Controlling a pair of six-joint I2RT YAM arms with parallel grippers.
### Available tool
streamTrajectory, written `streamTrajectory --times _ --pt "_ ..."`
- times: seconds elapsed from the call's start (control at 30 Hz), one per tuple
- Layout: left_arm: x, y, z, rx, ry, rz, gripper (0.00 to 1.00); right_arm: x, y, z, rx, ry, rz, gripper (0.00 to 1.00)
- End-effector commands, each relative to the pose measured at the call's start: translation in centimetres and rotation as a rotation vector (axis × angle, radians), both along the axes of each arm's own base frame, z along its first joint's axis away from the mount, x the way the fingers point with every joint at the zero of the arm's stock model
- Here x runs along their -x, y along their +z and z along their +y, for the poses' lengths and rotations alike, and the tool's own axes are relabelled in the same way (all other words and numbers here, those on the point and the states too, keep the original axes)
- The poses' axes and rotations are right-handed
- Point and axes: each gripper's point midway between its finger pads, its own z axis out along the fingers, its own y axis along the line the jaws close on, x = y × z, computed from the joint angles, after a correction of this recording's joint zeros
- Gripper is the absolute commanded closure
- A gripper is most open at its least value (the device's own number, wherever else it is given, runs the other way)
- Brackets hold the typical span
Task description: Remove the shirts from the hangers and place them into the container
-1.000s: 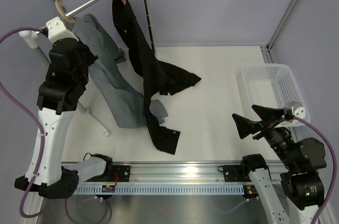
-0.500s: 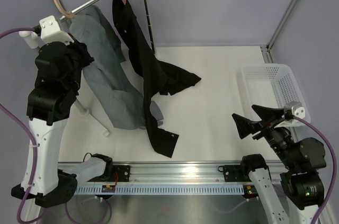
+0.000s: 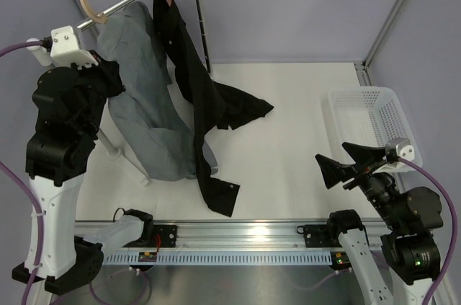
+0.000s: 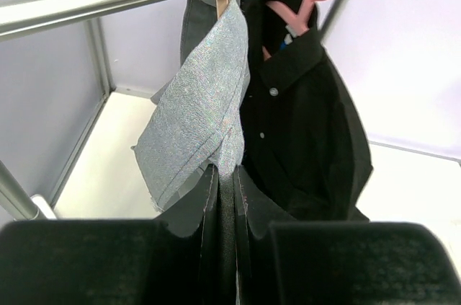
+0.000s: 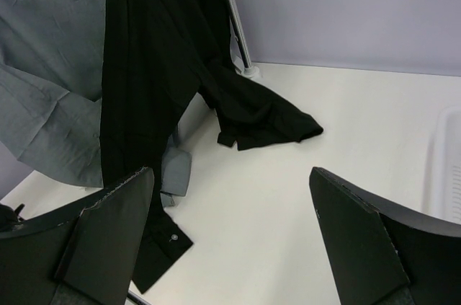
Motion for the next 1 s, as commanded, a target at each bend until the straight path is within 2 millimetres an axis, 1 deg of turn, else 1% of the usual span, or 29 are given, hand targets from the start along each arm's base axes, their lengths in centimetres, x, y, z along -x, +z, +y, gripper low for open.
streamTrajectory --times 0.0,0.13,0.2,0.23,0.27,0.3,0.33,0.37,0.4,0.43,0.5,0.53,0.6,0.63,0.67,0.7,0.8,0.87,0.9,0.93,0.97 --pt "2.7 5.2 -0.5 0.013 -0.080 -0.190 1.00 -0.2 0.6 0.1 -0.003 0.007 -0.028 0.00" --pt "3.5 4.8 -0.9 -0.003 -0.117 -0.193 1.00 -0.2 0.6 0.1 -0.001 0.008 -0.026 0.01" --pt "3.6 4.0 -1.1 -0.004 -0.126 -0.180 1.00 -0.2 0.5 0.1 -0.001 0.006 -0.026 0.01" --pt "4.1 3.9 -1.2 -0.006 -0.142 -0.183 1.00 -0.2 0.5 0.1 -0.001 0.006 -0.024 0.01" --pt "4.2 3.5 -1.4 -0.007 -0.155 -0.179 1.00 -0.2 0.5 0.1 -0.001 0.008 -0.024 0.00" --pt "4.0 2.2 -1.7 -0.010 -0.168 -0.153 1.00 -0.2 0.5 0.1 -0.001 0.008 -0.024 0.00" --pt "4.7 1.9 -2.1 -0.006 -0.203 -0.158 1.00 -0.2 0.4 0.1 0.000 0.006 -0.023 0.00" --pt "5.0 1.4 -2.4 -0.004 -0.222 -0.150 1.00 -0.2 0.5 0.1 0.001 0.008 -0.029 0.00" --pt "4.7 -0.2 -2.9 -0.004 -0.242 -0.117 1.00 -0.2 0.4 0.1 0.003 0.009 -0.028 0.01" --pt "5.5 -0.6 -3.5 -0.004 -0.289 -0.121 1.00 -0.1 0.4 0.2 0.006 0.016 -0.030 0.01" --pt "5.7 -2.0 -4.3 -0.006 -0.338 -0.094 1.00 0.0 0.4 0.6 0.013 0.040 -0.035 0.01" --pt "5.6 -3.7 -5.1 -0.003 -0.378 -0.057 1.00 0.1 0.4 0.7 0.013 0.049 -0.039 0.01" --pt "6.0 -5.1 -5.7 0.003 -0.416 -0.028 1.00 0.1 0.2 1.0 0.017 0.067 -0.035 0.00" --pt "5.9 -6.5 -6.6 0.003 -0.463 0.009 1.00 0.1 0.3 1.0 0.016 0.068 -0.036 0.01" --pt "6.0 -7.3 -7.1 0.003 -0.494 0.028 1.00 -0.1 0.2 1.0 0.017 0.066 -0.031 0.01" --pt "6.1 -7.9 -7.7 0.004 -0.526 0.043 1.00 -0.1 0.2 1.0 0.020 0.061 -0.031 0.00" --pt "6.8 -9.6 -10.4 0.006 -0.696 0.095 1.00 -0.4 0.1 0.9 0.028 0.058 -0.024 0.01" --pt "6.9 -10.1 -11.4 0.000 -0.764 0.113 1.00 -0.7 0.0 1.0 0.037 0.062 -0.013 0.01" --pt "6.8 -10.4 -11.9 -0.006 -0.798 0.124 1.00 -0.5 0.1 1.4 0.046 0.087 -0.016 0.01" --pt "7.2 -10.5 -12.7 -0.004 -0.855 0.131 1.00 -0.5 0.0 1.6 0.052 0.100 -0.008 0.00" --pt "7.3 -10.5 -13.1 -0.008 -0.884 0.133 1.00 -0.9 -0.1 1.8 0.058 0.113 0.008 0.00"
